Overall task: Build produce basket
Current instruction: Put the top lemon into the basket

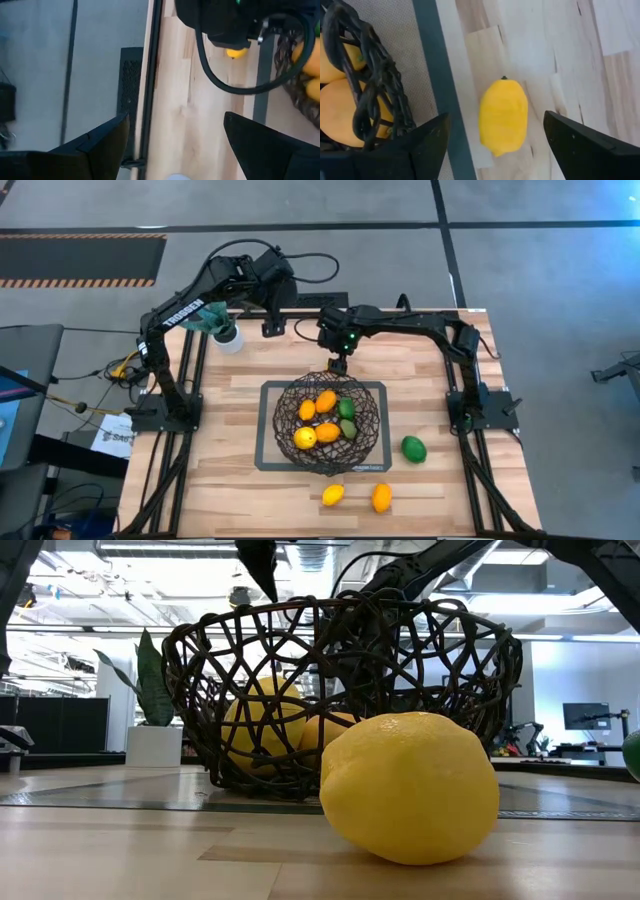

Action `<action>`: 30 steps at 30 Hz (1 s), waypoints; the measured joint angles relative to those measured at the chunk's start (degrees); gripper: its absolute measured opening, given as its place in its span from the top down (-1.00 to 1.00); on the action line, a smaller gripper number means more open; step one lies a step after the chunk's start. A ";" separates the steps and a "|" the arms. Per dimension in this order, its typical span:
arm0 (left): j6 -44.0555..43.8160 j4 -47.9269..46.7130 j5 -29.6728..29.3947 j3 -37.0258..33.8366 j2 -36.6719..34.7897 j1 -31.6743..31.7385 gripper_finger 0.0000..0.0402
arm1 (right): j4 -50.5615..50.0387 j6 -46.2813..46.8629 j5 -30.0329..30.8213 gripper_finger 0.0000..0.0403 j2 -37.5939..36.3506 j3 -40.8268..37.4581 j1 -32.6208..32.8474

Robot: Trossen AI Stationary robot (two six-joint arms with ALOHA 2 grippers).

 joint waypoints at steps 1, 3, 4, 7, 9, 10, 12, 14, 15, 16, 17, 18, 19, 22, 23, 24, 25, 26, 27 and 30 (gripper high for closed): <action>-1.92 0.00 0.08 0.00 0.00 0.00 -0.55 | 0.00 -0.01 -0.02 -0.67 0.00 0.00 0.00; -6.27 0.48 0.84 0.00 0.11 -0.01 -0.55 | -0.02 -0.02 -0.02 -0.66 0.00 0.00 0.02; -8.71 1.19 1.14 0.00 0.20 0.00 -0.55 | -0.04 -0.09 -0.02 -0.66 0.00 0.00 0.02; -16.50 0.57 2.56 -0.02 0.35 0.00 -0.55 | -0.28 -0.95 -0.02 -0.66 -0.01 -0.16 0.02; -18.38 0.81 2.51 -0.02 0.35 -0.10 -0.55 | 0.49 -1.51 -0.02 -0.66 -0.11 -1.39 0.24; -18.55 0.63 2.51 -0.02 0.35 -0.15 -0.55 | 0.64 -1.56 -0.02 -0.66 -0.11 -2.09 0.33; -19.00 0.55 2.49 -0.02 0.35 -0.13 -0.55 | 0.42 -1.96 -0.01 -0.66 -0.09 -3.34 0.24; -19.27 0.54 2.49 -0.02 0.35 -0.13 -0.55 | 1.92 -1.95 -0.11 -0.66 -0.18 -4.50 0.24; -19.29 0.55 2.49 -0.02 0.35 -0.14 -0.55 | 2.45 -1.94 -0.23 -0.66 -0.22 -4.96 0.21; -19.32 0.55 2.49 -0.02 0.35 -0.25 -0.55 | 2.83 -1.93 -0.25 -0.66 -0.22 -5.31 0.15; -19.31 0.57 2.47 -0.02 0.35 -0.34 -0.55 | 2.97 -1.94 -0.21 -0.66 -0.22 -5.47 0.11; -19.31 0.63 2.45 -0.02 0.35 -0.42 -0.55 | 3.07 -2.00 -0.19 -0.66 -0.22 -5.51 -0.07; -19.33 0.68 2.45 -0.02 0.35 -0.54 -0.55 | 3.35 -2.28 -0.24 -0.66 -0.22 -5.55 -0.33; -19.57 0.55 2.46 -0.02 0.35 -0.69 -0.55 | 4.11 -3.03 -0.24 -0.66 -0.22 -5.55 -0.38; -19.62 0.36 2.46 -0.02 0.35 -0.72 -0.55 | 4.23 -3.04 -0.24 -0.66 -0.20 -5.55 -0.39; -19.62 0.24 2.46 -0.02 0.35 -0.72 -0.55 | 4.26 -3.05 -0.24 -0.66 -0.20 -5.55 -0.39; -19.67 0.24 2.45 -0.02 0.35 -0.73 -0.55 | 4.24 -3.03 -0.24 -0.66 -0.17 -5.55 -0.31; -19.75 0.26 2.43 -0.02 0.35 -0.74 -0.55 | 3.89 -3.01 -0.22 -0.66 -0.23 -5.42 -0.18; -19.75 0.30 2.41 -0.02 0.35 -0.74 -0.55 | 3.07 -3.01 -0.20 -0.66 -0.31 -4.96 -0.13; -19.71 0.78 2.36 -0.02 0.33 -0.74 -0.55 | 0.46 -3.18 -0.01 -0.66 -0.40 -2.05 -0.02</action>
